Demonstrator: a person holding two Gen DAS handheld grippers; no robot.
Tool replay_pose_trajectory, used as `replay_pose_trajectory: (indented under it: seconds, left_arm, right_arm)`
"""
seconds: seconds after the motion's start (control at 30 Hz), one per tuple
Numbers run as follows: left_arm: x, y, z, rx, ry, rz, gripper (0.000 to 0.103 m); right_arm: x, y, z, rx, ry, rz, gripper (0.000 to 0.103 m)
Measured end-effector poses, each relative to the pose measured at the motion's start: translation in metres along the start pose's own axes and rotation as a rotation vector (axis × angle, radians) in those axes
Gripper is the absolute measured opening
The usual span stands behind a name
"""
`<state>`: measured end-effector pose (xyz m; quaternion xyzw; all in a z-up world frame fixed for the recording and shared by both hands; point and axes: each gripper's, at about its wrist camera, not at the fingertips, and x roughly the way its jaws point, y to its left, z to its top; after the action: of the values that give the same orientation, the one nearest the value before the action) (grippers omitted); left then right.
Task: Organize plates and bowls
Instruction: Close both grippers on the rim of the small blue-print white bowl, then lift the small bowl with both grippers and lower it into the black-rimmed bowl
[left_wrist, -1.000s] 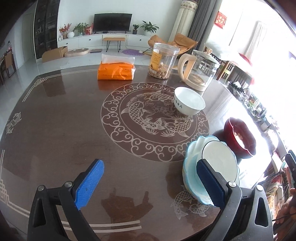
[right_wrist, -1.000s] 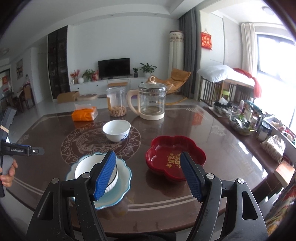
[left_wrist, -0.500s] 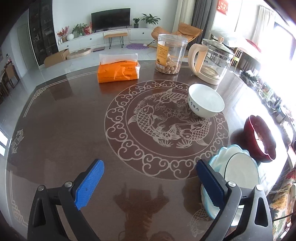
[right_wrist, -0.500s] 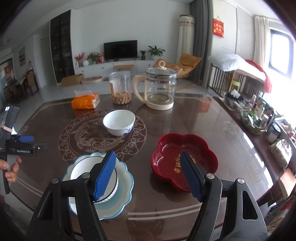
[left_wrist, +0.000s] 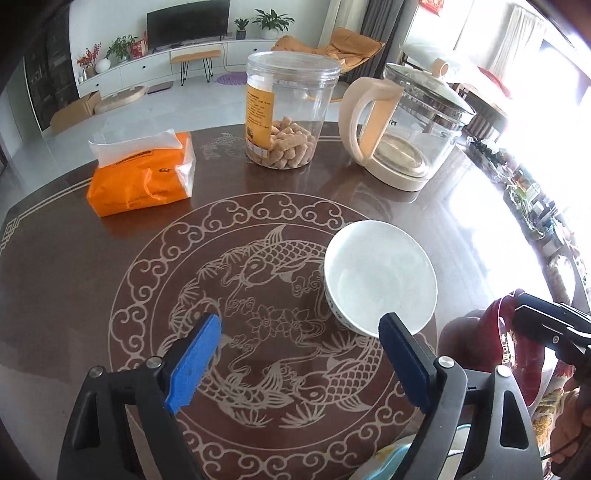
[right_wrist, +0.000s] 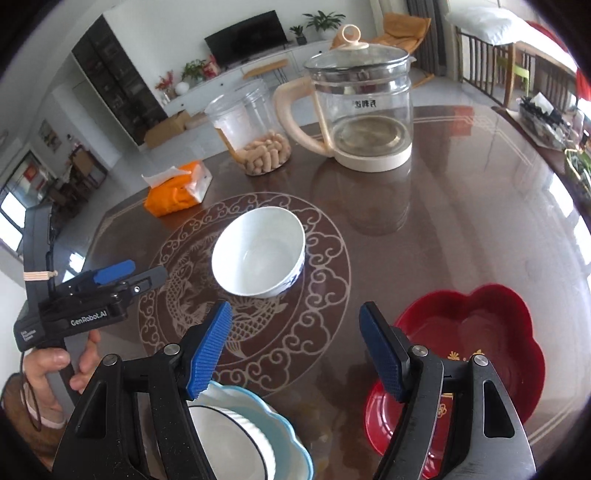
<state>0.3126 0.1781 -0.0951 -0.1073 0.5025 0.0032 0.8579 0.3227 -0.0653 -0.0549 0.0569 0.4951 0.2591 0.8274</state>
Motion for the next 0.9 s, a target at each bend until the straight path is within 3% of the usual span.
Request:
replay_pose_trajectory:
  seconds: [0.2, 0.27, 0.33, 0.53, 0.67, 0.9]
  left_arm:
    - [0.041, -0.003, 0.019, -0.052, 0.061, -0.023, 0.063]
    - [0.051, -0.007, 0.022, -0.038, 0.080, -0.019, 0.051]
    - [0.058, -0.010, 0.024, -0.026, 0.091, -0.016, 0.043]
    - [0.068, -0.012, 0.024, -0.023, 0.082, -0.035, 0.022]
    - [0.071, -0.016, 0.020, -0.010, 0.082, -0.066, 0.011]
    - [0.047, -0.026, 0.010, 0.018, 0.050, -0.071, 0.011]
  right_arm:
    - [0.051, -0.013, 0.035, 0.082, 0.103, 0.057, 0.074]
    - [0.069, -0.012, 0.040, 0.067, 0.135, 0.045, 0.064]
    - [0.085, -0.009, 0.043, 0.042, 0.166, 0.035, 0.042]
    - [0.111, -0.004, 0.042, 0.004, 0.200, 0.006, 0.016]
    - [0.115, -0.008, 0.040, 0.013, 0.202, 0.002, 0.012]
    - [0.097, -0.003, 0.034, 0.001, 0.178, 0.000, 0.011]
